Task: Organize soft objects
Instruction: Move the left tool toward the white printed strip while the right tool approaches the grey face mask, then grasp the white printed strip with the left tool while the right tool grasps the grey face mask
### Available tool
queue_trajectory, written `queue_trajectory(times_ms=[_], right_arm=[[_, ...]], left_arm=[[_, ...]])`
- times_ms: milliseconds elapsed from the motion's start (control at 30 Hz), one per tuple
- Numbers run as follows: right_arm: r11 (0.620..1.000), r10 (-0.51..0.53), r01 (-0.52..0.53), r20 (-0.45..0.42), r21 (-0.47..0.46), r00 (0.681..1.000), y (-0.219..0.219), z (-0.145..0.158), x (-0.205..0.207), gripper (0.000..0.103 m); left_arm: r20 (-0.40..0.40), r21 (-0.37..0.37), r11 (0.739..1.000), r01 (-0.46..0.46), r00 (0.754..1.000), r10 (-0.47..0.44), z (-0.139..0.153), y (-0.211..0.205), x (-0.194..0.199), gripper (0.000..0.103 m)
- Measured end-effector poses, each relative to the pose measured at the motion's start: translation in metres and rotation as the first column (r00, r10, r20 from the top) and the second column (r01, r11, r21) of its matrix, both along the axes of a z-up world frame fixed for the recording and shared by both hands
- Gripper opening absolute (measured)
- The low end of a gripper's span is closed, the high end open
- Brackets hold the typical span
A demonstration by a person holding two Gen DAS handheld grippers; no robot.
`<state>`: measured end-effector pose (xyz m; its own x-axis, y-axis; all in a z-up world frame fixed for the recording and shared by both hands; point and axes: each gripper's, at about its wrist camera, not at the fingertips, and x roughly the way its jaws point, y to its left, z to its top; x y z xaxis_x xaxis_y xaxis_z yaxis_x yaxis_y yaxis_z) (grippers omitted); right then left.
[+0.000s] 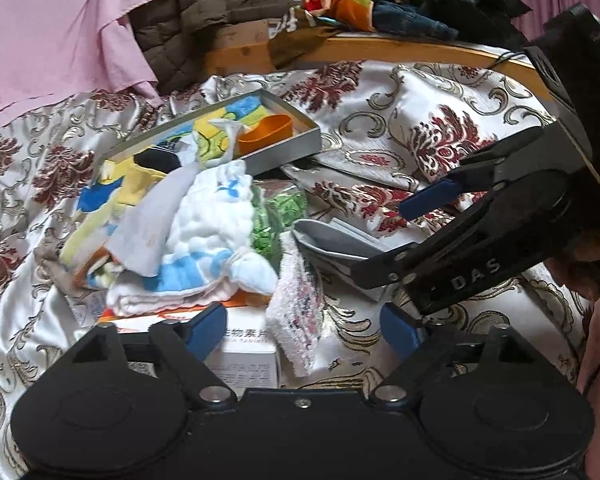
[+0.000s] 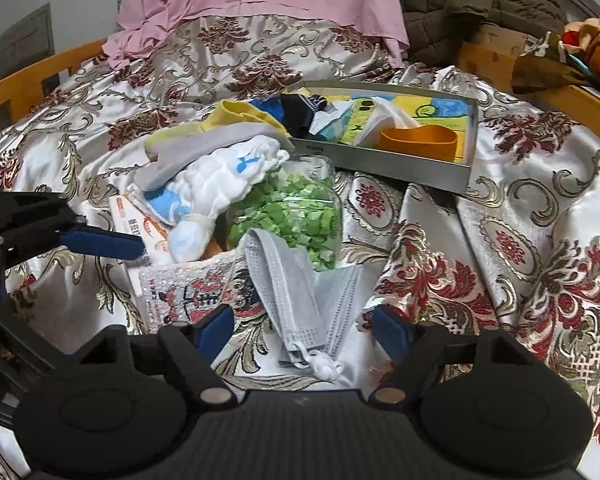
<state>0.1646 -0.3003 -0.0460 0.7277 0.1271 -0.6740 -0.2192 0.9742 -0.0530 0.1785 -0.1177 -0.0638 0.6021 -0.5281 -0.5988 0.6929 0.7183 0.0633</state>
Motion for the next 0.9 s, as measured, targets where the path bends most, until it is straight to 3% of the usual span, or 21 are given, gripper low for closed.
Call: queue_trajectory(times_ms=[200, 567, 700, 900], right_arm=[[1.0, 0.006, -0.006, 0.012, -0.011, 1.0, 0.003, -0.002, 0.002, 0.068], [1.0, 0.01, -0.01, -0.02, -0.003, 1.0, 0.004, -0.011, 0.012, 0.043], [1.0, 0.006, -0.006, -0.025, 0.004, 1.0, 0.003, -0.012, 0.013, 0.04], [1.0, -0.01, 0.01, -0.037, 0.009, 0.999, 0.001, -0.015, 0.017, 0.021]], left_arm=[[-0.021, 0.007, 1.0, 0.004, 1.0, -0.004, -0.003, -0.005, 0.002, 0.074], [-0.073, -0.034, 0.999, -0.001, 0.997, -0.002, -0.004, -0.005, 0.005, 0.039], [-0.069, -0.048, 0.999, 0.007, 0.998, -0.01, -0.005, -0.006, 0.003, 0.035], [-0.077, -0.039, 0.999, -0.022, 0.997, 0.019, -0.008, -0.008, 0.005, 0.018]])
